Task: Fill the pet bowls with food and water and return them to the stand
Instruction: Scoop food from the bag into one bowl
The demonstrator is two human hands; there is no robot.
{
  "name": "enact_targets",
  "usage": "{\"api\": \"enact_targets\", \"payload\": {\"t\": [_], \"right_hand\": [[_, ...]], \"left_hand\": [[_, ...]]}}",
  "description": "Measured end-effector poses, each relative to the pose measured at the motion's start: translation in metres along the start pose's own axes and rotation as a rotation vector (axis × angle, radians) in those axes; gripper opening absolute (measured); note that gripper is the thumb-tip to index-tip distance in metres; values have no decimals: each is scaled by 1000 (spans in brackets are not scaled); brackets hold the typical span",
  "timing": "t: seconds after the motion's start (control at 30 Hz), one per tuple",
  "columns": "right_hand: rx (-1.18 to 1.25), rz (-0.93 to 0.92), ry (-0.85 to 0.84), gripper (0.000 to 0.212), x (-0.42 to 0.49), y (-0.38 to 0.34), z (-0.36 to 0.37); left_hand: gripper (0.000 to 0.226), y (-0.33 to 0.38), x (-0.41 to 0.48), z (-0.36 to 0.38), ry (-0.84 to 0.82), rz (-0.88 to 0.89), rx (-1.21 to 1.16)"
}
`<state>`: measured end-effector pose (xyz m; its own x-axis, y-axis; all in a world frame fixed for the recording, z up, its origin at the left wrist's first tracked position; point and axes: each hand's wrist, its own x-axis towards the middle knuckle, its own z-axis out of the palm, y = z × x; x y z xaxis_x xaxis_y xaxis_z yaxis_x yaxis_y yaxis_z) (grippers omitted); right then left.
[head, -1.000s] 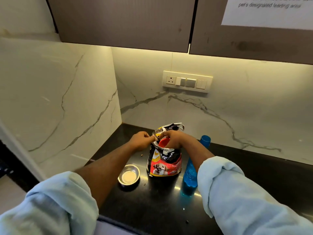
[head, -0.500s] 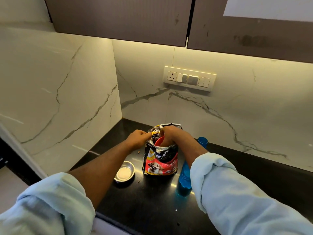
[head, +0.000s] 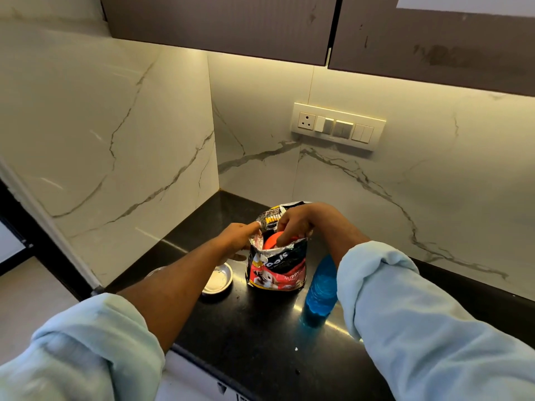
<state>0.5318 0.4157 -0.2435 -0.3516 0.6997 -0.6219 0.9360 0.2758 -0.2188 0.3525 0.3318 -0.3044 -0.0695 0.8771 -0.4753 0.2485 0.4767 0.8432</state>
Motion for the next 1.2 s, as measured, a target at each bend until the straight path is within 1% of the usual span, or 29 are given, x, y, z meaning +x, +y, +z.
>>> {"api": "enact_targets", "payload": {"t": [0.07, 0.13, 0.2, 0.27, 0.3, 0.33, 0.37, 0.4, 0.47, 0.53, 0.6, 0.7, 0.8, 0.93, 1.1, 1.13, 1.2], "right_hand": [[43, -20, 43, 40, -4, 3, -1], [68, -6, 101, 43, -4, 7, 0], [71, 34, 177, 51, 0, 10, 4], [25, 80, 318, 69, 5, 12, 12], [3, 97, 409, 77, 6, 12, 16], [-12, 112, 485, 80, 6, 10, 21], [-17, 126, 539, 81, 6, 8, 25], [-22, 141, 571, 81, 8, 5, 30], [-47, 154, 604, 81, 10, -1, 37], [-86, 126, 609, 78, 13, -6, 43], [-88, 97, 561, 75, 16, -6, 49], [13, 87, 452, 74, 20, -1, 55], [115, 70, 414, 75, 19, 4, 54], [189, 13, 358, 60, 13, 7, 46], [325, -10, 361, 50, 1, 17, 32], [366, -2, 381, 52, 0, 19, 30], [440, 56, 439, 65, -3, 21, 26]], "left_hand": [[46, -1, -1, 3, 35, -18, -26], [42, 0, -2, 8, 72, -28, -68], [34, 4, -6, 14, 95, -28, -102], [35, 6, -9, 16, 96, -36, -129], [44, 5, -11, 16, 81, -44, -149], [60, 4, -12, 16, 61, -63, -168], [76, 3, -12, 16, 38, -90, -178], [88, 2, -12, 16, 11, -112, -181], [95, 2, -14, 19, -44, -153, -182], [93, 4, -19, 22, -75, -164, -191], [91, 5, -21, 26, -70, -156, -199], [94, 4, -21, 29, -53, -152, -198], [100, 3, -22, 27, -36, -173, -203], [102, 7, -27, 29, -22, -176, -216], [97, 14, -34, 35, 10, -143, -189], [93, 17, -37, 37, 14, -130, -186], [83, 23, -42, 40, 28, -98, -192]]}}
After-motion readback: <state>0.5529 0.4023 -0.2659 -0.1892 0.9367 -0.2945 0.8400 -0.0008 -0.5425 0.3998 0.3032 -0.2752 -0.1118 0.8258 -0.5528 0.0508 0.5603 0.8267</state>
